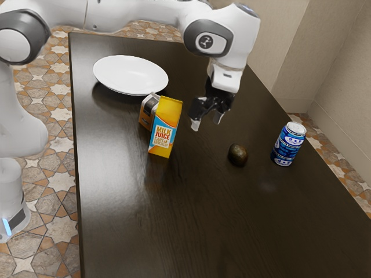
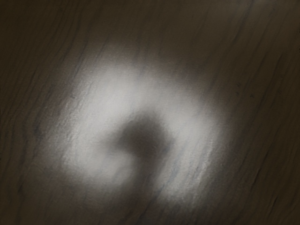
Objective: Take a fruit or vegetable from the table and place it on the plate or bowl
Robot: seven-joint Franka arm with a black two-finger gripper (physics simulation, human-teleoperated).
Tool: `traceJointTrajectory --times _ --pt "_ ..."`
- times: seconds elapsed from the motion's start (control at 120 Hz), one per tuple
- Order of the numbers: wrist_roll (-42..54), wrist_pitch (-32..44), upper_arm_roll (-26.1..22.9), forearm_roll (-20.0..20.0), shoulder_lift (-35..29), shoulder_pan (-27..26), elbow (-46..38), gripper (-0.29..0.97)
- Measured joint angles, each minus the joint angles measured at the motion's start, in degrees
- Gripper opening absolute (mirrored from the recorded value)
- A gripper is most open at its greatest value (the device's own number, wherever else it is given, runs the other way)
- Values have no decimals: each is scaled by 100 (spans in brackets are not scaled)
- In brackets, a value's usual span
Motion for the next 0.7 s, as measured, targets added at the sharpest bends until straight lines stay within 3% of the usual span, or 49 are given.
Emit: traceJointTrajectory --times 0.092,0.175,0.5,0.65,0.7 --pt "123 304 3 14 -374 -141 -249 66" --pt "221 556 16 43 -672 44 -435 66" --pt "492 1712 46 141 -810 -241 -982 66" --pt "584 1729 126 148 -985 -390 -1049 66" --pt "612 1636 448 147 -1160 -787 -1010 66"
